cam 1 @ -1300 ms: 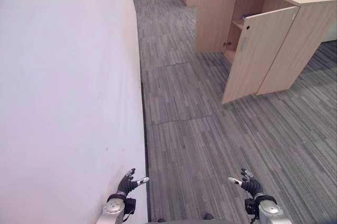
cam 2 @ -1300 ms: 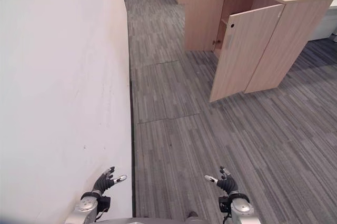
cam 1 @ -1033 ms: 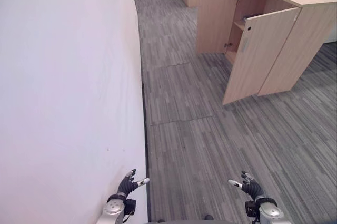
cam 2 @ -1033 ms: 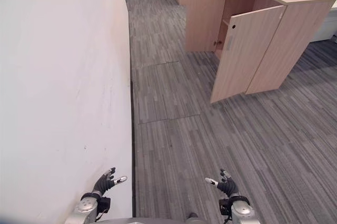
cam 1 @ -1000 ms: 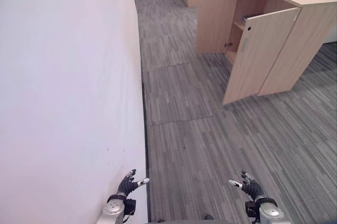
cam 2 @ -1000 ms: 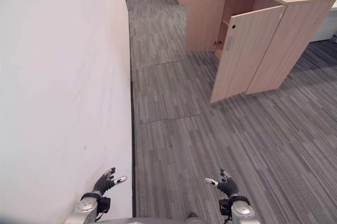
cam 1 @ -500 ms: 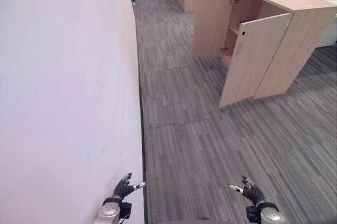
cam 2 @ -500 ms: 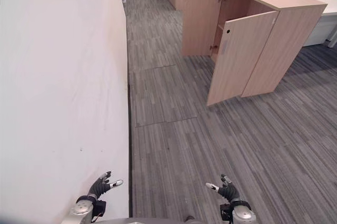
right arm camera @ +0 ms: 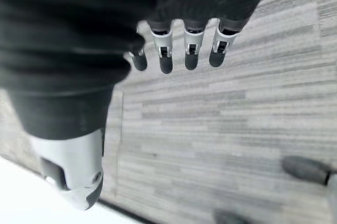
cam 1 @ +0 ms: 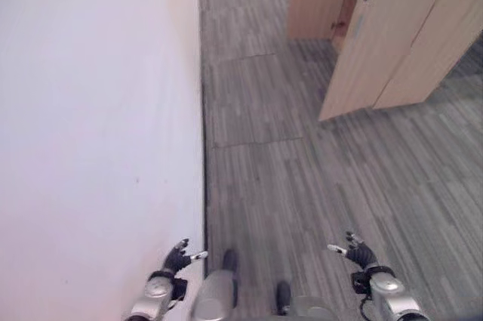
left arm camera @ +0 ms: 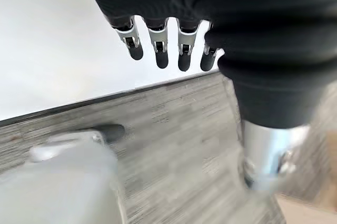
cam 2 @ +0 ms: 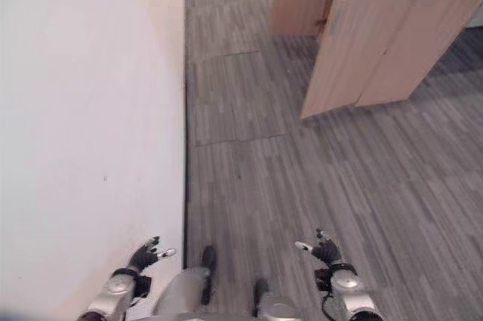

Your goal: Put the empty folder in the office cabinet

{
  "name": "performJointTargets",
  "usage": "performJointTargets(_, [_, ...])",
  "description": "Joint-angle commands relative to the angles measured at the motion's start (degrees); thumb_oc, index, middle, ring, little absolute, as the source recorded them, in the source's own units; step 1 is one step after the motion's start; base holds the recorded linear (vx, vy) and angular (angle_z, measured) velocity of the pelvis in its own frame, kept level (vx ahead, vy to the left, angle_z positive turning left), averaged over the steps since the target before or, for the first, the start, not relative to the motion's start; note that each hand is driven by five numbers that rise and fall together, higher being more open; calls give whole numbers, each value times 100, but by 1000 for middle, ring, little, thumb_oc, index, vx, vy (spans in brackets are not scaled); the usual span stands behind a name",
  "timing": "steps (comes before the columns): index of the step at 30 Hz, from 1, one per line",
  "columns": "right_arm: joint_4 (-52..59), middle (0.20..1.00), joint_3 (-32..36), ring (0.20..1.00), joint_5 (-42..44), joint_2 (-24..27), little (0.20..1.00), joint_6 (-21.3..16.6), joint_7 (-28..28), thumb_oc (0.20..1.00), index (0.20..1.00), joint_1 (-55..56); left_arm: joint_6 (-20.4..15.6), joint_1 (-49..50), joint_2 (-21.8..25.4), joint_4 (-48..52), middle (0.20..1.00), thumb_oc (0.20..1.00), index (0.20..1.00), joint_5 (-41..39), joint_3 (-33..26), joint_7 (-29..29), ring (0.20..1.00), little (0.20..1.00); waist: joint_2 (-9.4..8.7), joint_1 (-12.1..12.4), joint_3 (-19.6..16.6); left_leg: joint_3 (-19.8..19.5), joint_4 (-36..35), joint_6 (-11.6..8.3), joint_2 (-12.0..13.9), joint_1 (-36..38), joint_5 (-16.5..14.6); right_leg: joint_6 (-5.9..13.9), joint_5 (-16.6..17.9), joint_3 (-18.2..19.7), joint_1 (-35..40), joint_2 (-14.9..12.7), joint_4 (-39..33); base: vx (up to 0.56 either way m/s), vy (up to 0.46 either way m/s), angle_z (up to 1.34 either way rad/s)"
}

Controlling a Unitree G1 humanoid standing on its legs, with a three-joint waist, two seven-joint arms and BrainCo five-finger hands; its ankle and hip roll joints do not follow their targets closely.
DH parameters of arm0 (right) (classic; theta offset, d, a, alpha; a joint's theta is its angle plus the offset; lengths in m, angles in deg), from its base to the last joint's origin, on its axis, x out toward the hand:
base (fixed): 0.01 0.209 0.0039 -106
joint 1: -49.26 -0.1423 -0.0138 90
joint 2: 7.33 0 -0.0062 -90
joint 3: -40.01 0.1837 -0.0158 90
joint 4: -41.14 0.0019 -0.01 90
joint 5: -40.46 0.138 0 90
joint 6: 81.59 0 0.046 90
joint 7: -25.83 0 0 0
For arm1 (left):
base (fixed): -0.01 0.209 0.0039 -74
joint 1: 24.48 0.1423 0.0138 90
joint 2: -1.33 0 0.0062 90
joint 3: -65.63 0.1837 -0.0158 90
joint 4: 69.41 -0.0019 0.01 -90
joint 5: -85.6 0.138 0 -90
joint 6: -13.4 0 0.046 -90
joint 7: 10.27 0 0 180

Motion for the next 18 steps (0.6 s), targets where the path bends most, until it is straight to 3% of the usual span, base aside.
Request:
performJointTargets(1, [302,1000,-132,1000,63,-6,1000,-241,-146,1000,1000,-48,-255,115,380,342,1000,1000,1000,-137,-105,-165,1000,1000,-308,335,-239,-47,64,462,-357,-784,652,695,-720,734,1310,5,-155,360,48,-66])
performJointTargets(3, [279,1000,-171,1000,0,-35,1000,-217,-118,1000,1000,-61,-236,159,381,279,1000,1000,1000,-129,-142,-150,1000,1000,-316,391,-325,-75,-11,493,-346,-692,688,718,-770,834,1386,-12,-220,298,78,-76])
performJointTargets(6, [380,1000,-228,1000,-125,-109,1000,-213,-78,1000,1000,42,-258,252,416,255,1000,1000,1000,-95,-231,-185,1000,1000,-409,446,-519,-210,-24,517,-329,-524,1018,772,-854,971,1520,-122,-287,323,121,-55])
performJointTargets(9, [342,1000,-272,1000,-168,-247,1000,-189,-57,1000,1000,22,-246,251,466,190,1000,1000,1000,-70,-296,-209,1000,1000,-608,528,-712,-82,19,605,-346,-457,1016,980,-785,1042,1540,-332,-252,335,149,2])
performJointTargets(10, [304,1000,-284,1000,-188,-304,1000,-181,-44,1000,1000,14,-261,260,488,143,1000,1000,1000,-51,-321,-224,1000,1000,-673,543,-783,-18,34,636,-372,-444,958,1078,-650,1055,1512,-414,-194,405,193,7])
performJointTargets(12, [338,1000,-326,1000,-250,-390,1000,-184,6,1000,1000,-19,-269,320,568,259,1000,1000,1000,-65,-389,-228,1000,1000,-837,620,-903,179,142,795,-450,-359,676,1409,-2,1084,1300,-567,245,335,161,-25])
performJointTargets(13, [338,1000,-327,1000,-251,-393,1000,-184,6,1000,1000,-18,-268,323,572,262,1000,1000,1000,-66,-390,-228,1000,1000,-846,630,-909,191,150,798,-451,-365,667,1411,-6,1094,1292,-574,250,162,77,-36])
performJointTargets(14, [341,1000,-331,1000,-253,-424,1000,-172,15,1000,1000,-54,-266,314,585,260,1000,1000,1000,-78,-402,-220,1000,1000,-873,635,-905,247,175,853,-464,-296,564,1550,240,1031,1149,-589,476,87,66,-31])
performJointTargets(16, [364,1000,-349,1000,-312,-430,1000,-158,30,1000,1000,-199,-263,281,670,352,1000,1000,1000,-89,-412,-229,1000,1000,-818,638,-801,370,214,979,-364,-118,363,1912,1104,811,603,-577,1482,188,126,-29])
performJointTargets(17, [388,1000,-354,1000,-349,-465,1000,-162,13,1000,1000,-317,-254,252,694,399,1000,1000,1000,-96,-390,-229,1000,1000,-614,531,-691,430,223,1064,-234,129,191,2039,1414,352,263,-509,2235,175,113,-29])
performJointTargets(18, [389,1000,-355,1000,-349,-463,1000,-162,12,1000,1000,-319,-253,251,692,399,1000,1000,1000,-95,-392,-229,1000,1000,-614,525,-683,426,226,1063,-238,130,190,2039,1401,348,258,-512,2258,175,135,-19])
